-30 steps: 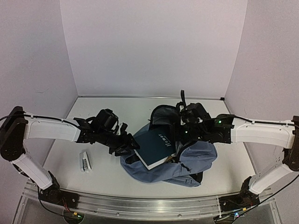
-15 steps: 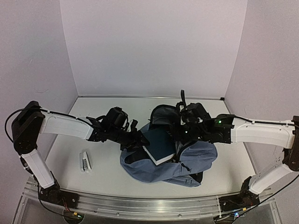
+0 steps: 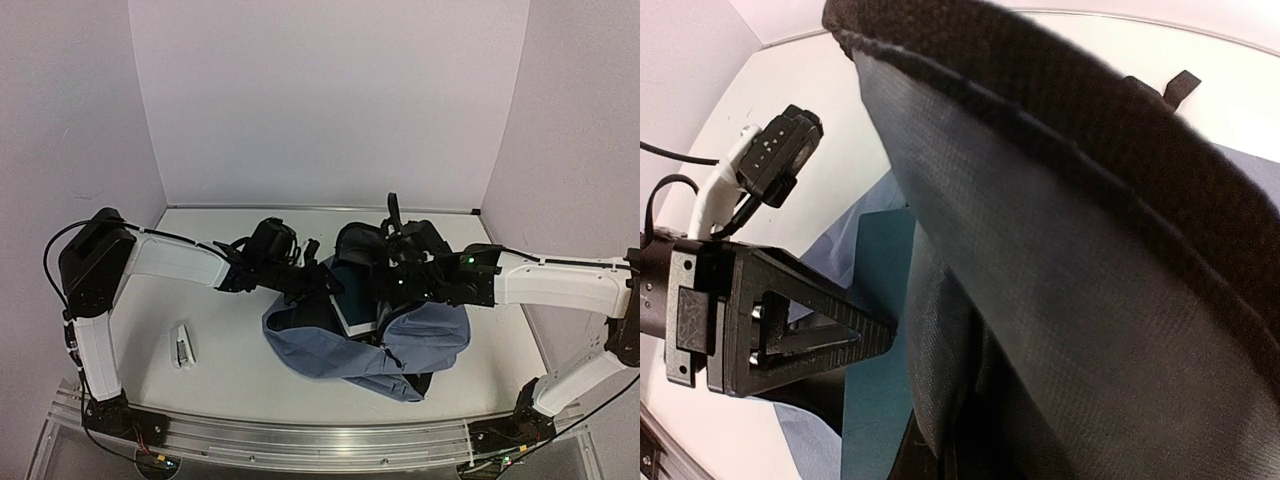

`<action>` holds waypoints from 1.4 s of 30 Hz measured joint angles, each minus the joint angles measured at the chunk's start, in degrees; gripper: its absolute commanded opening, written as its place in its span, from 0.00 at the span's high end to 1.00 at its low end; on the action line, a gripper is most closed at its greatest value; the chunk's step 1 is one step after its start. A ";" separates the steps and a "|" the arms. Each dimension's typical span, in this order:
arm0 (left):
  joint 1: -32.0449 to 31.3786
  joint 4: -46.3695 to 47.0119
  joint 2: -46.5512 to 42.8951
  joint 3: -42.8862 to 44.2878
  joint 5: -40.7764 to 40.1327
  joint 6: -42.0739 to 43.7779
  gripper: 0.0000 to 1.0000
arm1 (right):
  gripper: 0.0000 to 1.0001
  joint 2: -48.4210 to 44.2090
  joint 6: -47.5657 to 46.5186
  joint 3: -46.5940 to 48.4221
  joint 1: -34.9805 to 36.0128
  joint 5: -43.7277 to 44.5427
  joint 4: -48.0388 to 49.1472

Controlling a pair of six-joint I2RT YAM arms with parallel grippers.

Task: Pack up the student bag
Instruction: Place the book in the student bag.

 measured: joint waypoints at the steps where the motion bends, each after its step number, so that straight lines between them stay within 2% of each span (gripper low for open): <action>1: -0.04 -0.10 -0.03 0.01 -0.04 0.73 0.37 | 0.90 0.00 0.08 0.00 0.00 0.02 0.04; 5: -0.27 -4.21 -2.13 0.02 -1.96 5.48 0.18 | 0.74 -0.15 0.52 0.00 0.22 -0.51 0.97; 9: -0.52 -12.41 -8.97 0.00 -6.81 12.30 0.09 | 0.61 -2.44 1.30 0.02 0.57 -0.98 1.17; 15: -0.58 -24.79 -18.82 0.17 -15.03 23.18 0.05 | 0.45 -10.11 2.64 0.50 0.63 -1.05 -0.42; 21: -0.60 -34.88 -14.82 1.01 -18.46 28.77 0.02 | 0.31 -15.44 3.69 1.75 0.63 0.64 -3.45; 26: -0.75 -38.18 -10.73 1.27 -19.00 30.50 0.08 | 0.29 -16.16 4.94 1.37 0.63 1.65 -5.75; 29: -0.98 -39.64 -8.94 2.36 -19.63 31.07 0.24 | 0.31 -15.66 5.43 0.20 0.63 1.60 -6.67; 31: -1.13 -39.83 -8.33 2.71 -19.82 31.46 0.37 | 0.36 -14.86 5.77 -0.61 0.63 1.52 -7.01; 33: -1.24 -40.35 -7.93 3.00 -20.42 31.11 0.50 | 0.49 -13.64 6.08 -1.31 0.63 1.59 -7.42; 35: -1.28 -40.96 -7.83 3.04 -21.29 30.86 0.65 | 0.69 -12.41 6.51 -1.70 0.63 1.67 -7.79; 37: -1.28 -41.23 -7.78 3.04 -22.35 30.60 0.78 | 0.84 -11.33 6.93 -1.84 0.63 1.99 -8.05; 40: -1.28 -41.08 -7.78 2.97 -24.17 28.87 0.93 | 0.99 -9.89 7.76 -1.84 0.63 2.96 -7.93; 42: -1.28 -40.93 -7.80 2.86 -25.72 27.08 0.99 | 1.00 -8.77 8.05 -1.80 0.63 4.06 -8.01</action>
